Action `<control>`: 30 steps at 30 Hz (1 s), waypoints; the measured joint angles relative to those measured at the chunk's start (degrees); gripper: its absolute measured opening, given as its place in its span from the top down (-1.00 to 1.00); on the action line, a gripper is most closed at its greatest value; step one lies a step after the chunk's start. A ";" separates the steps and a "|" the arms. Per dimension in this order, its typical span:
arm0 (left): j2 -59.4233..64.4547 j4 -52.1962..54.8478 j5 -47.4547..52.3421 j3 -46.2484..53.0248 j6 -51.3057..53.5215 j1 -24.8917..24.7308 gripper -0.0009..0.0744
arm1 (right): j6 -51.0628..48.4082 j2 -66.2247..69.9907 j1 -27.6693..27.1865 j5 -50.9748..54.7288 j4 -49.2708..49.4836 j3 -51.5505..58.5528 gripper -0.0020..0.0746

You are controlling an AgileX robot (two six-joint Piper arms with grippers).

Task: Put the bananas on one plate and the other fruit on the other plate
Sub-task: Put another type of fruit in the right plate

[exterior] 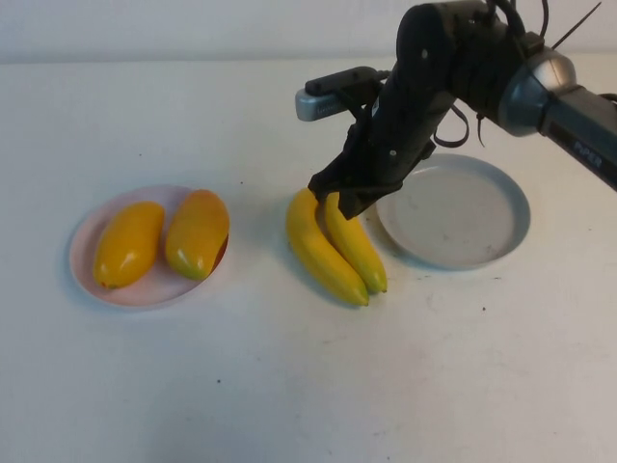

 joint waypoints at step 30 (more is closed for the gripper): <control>0.00 0.00 0.00 0.00 0.00 0.00 0.99 | 3.97 5.34 0.36 0.56 -3.16 -0.83 0.00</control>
